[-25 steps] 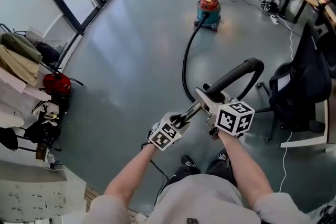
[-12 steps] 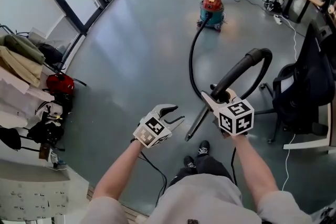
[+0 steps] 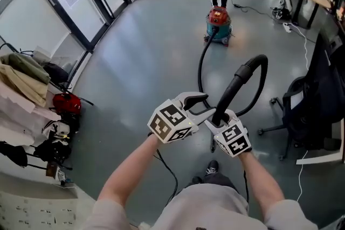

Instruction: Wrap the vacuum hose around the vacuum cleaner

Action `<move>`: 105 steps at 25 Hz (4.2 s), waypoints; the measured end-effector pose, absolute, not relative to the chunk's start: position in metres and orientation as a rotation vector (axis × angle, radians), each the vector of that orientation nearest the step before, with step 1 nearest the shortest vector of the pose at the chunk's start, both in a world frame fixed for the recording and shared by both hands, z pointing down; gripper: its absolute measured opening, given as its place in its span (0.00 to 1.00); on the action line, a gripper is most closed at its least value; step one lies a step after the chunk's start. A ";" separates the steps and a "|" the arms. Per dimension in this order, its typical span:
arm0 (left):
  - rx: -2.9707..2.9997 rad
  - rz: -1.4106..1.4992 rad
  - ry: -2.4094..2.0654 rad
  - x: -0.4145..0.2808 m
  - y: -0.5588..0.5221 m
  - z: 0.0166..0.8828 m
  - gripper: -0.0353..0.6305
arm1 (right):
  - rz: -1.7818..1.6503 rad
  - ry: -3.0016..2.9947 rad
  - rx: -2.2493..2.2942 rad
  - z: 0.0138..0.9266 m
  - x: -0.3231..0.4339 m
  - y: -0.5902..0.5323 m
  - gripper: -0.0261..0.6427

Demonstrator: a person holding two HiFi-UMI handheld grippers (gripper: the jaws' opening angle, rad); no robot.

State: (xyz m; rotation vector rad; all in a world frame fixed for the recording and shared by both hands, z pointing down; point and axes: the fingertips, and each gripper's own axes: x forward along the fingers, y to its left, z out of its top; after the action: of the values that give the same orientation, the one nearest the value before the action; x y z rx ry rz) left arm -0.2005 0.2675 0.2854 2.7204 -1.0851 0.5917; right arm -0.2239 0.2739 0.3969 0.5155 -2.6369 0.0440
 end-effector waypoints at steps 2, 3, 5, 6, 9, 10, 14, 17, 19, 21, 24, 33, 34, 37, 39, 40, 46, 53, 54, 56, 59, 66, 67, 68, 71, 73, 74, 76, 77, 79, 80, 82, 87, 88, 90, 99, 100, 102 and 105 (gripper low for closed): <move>2.719 0.585 -1.054 -0.184 0.244 0.278 0.32 | 0.019 -2.634 0.486 0.401 -0.223 0.270 0.33; 2.715 0.593 -1.043 -0.177 0.234 0.276 0.34 | 0.018 -2.630 0.477 0.402 -0.223 0.269 0.33; 2.693 0.629 -1.033 -0.166 0.216 0.274 0.37 | 0.025 -2.624 0.470 0.403 -0.221 0.265 0.33; 2.678 0.651 -1.030 -0.162 0.207 0.273 0.39 | 0.027 -2.624 0.471 0.403 -0.221 0.262 0.33; 2.645 0.697 -1.014 -0.155 0.186 0.273 0.42 | 0.024 -2.619 0.469 0.404 -0.225 0.252 0.33; 2.639 0.712 -1.004 -0.153 0.180 0.275 0.43 | 0.022 -2.616 0.464 0.405 -0.227 0.250 0.33; 2.622 0.775 -0.909 -0.150 0.154 0.290 0.43 | 0.012 -2.604 0.457 0.413 -0.234 0.235 0.33; 2.627 0.818 -0.803 -0.155 0.136 0.303 0.43 | -0.006 -2.585 0.455 0.420 -0.248 0.222 0.33; 2.640 0.824 -0.708 -0.160 0.128 0.310 0.43 | -0.014 -2.561 0.461 0.424 -0.258 0.215 0.33; 2.651 0.800 -0.588 -0.167 0.125 0.315 0.44 | -0.020 -2.533 0.469 0.427 -0.268 0.210 0.33; 2.633 0.776 -0.459 -0.184 0.118 0.321 0.45 | -0.032 -2.482 0.478 0.434 -0.286 0.200 0.33; 2.523 0.635 -0.391 -0.252 0.106 0.338 0.35 | -0.001 -2.421 0.468 0.453 -0.349 0.191 0.36; 2.521 0.612 -0.383 -0.261 0.107 0.336 0.35 | -0.005 -2.424 0.464 0.454 -0.356 0.192 0.36; 2.514 0.512 -0.374 -0.280 0.106 0.330 0.32 | -0.026 -2.447 0.479 0.454 -0.372 0.187 0.35; 2.502 0.439 -0.370 -0.289 0.103 0.328 0.29 | -0.029 -2.470 0.518 0.454 -0.379 0.182 0.35; 2.497 0.413 -0.366 -0.293 0.103 0.327 0.28 | -0.028 -2.480 0.537 0.454 -0.383 0.180 0.36; 2.503 0.346 -0.360 -0.321 0.096 0.320 0.25 | 0.002 -2.416 0.616 0.465 -0.376 0.178 0.52; 2.588 0.425 -0.391 -0.347 0.090 0.319 0.25 | 0.505 -2.522 0.786 0.493 -0.370 0.189 0.51; 2.600 0.416 -0.398 -0.349 0.088 0.318 0.25 | 0.594 -2.537 0.801 0.498 -0.372 0.189 0.51; 2.612 0.375 -0.412 -0.349 0.084 0.313 0.25 | 0.790 -2.565 0.819 0.505 -0.377 0.189 0.52; 2.606 0.282 -0.431 -0.351 0.079 0.304 0.25 | 0.946 -2.549 0.861 0.514 -0.389 0.183 0.53; 2.541 0.131 -0.468 -0.353 0.076 0.294 0.25 | 0.601 -2.461 0.801 0.559 -0.427 0.163 0.62; 2.529 0.121 -0.476 -0.353 0.077 0.293 0.25 | 0.558 -2.464 0.785 0.565 -0.432 0.160 0.61; 2.516 0.110 -0.488 -0.355 0.077 0.293 0.25 | 0.516 -2.473 0.765 0.567 -0.437 0.158 0.59; 2.476 0.068 -0.531 -0.377 0.078 0.290 0.25 | 0.360 -2.510 0.654 0.563 -0.456 0.160 0.40; 2.451 0.043 -0.563 -0.394 0.076 0.291 0.25 | 0.240 -2.505 0.565 0.561 -0.465 0.165 0.34; 2.440 0.034 -0.577 -0.402 0.074 0.292 0.25 | 0.187 -2.494 0.520 0.561 -0.467 0.168 0.34; 2.416 0.022 -0.605 -0.417 0.072 0.296 0.25 | 0.115 -2.465 0.436 0.562 -0.468 0.173 0.33; 2.400 0.021 -0.619 -0.424 0.071 0.299 0.25 | 0.092 -2.443 0.401 0.564 -0.466 0.176 0.33; 2.363 0.029 -0.645 -0.439 0.070 0.312 0.26 | 0.055 -2.385 0.339 0.571 -0.457 0.182 0.33; 2.341 0.032 -0.656 -0.447 0.071 0.319 0.26 | 0.038 -2.353 0.310 0.576 -0.452 0.185 0.33; 2.289 0.001 -0.670 -0.463 0.072 0.333 0.27 | 0.011 -2.299 0.261 0.581 -0.441 0.189 0.33; 2.165 -0.206 -0.689 -0.492 0.067 0.335 0.24 | -0.007 -2.272 0.175 0.574 -0.435 0.186 0.33; 2.168 -0.218 -0.689 -0.493 0.065 0.332 0.24 | -0.007 -2.272 0.161 0.573 -0.436 0.185 0.33; 2.171 -0.227 -0.688 -0.490 0.062 0.329 0.24 | -0.009 -2.270 0.139 0.573 -0.436 0.181 0.33; 2.068 -0.086 -0.747 -0.475 0.038 0.370 0.25 | -0.159 -2.111 0.029 0.578 -0.370 0.133 0.33; 2.048 -0.064 -0.749 -0.473 0.037 0.376 0.25 | -0.185 -2.086 0.016 0.578 -0.362 0.125 0.33; 2.013 -0.026 -0.759 -0.468 0.031 0.389 0.26 | -0.234 -2.040 -0.009 0.580 -0.345 0.108 0.32; 1.951 0.011 -0.757 -0.459 0.023 0.412 0.27 | -0.292 -1.977 -0.058 0.585 -0.319 0.087 0.32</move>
State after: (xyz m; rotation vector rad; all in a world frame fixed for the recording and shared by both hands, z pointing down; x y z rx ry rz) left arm -0.4590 0.0229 0.4116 1.9513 -0.7573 0.0111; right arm -0.3186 0.0869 0.5848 -0.0575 -1.9771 -0.2922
